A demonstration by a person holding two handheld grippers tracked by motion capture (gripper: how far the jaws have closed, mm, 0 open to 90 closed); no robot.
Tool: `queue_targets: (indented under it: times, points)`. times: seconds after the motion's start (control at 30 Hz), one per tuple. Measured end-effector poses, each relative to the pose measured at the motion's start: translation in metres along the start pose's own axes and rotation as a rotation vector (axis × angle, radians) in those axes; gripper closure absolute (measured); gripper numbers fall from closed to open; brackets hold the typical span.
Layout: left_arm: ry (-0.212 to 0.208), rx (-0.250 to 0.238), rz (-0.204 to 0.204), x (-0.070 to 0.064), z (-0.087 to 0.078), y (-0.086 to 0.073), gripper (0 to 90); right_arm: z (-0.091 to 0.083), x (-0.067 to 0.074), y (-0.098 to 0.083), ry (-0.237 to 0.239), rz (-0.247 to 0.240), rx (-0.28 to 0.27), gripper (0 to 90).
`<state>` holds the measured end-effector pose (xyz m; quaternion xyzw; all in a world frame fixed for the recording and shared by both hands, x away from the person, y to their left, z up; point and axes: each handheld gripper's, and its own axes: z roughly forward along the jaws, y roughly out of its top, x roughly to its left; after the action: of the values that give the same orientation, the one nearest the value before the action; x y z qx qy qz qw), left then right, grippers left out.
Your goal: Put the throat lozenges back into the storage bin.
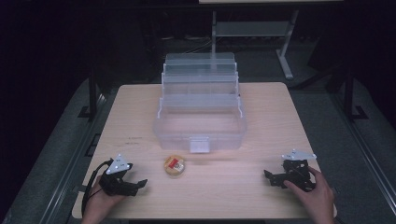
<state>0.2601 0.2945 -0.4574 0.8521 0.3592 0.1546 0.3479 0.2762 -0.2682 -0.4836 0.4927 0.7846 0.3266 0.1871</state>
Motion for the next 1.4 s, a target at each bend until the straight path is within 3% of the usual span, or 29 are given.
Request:
queue_targets:
  times: [0.93,1.4]
  points:
    - [-0.042,-0.029,0.048,-0.011,0.002,0.03,12.9,0.0,0.0,0.0,0.0,0.001,0.0,0.0]
    - [-0.077,-0.026,0.087,-0.018,0.011,0.048,12.9,0.0,0.0,0.0,0.0,0.001,0.0,0.0]
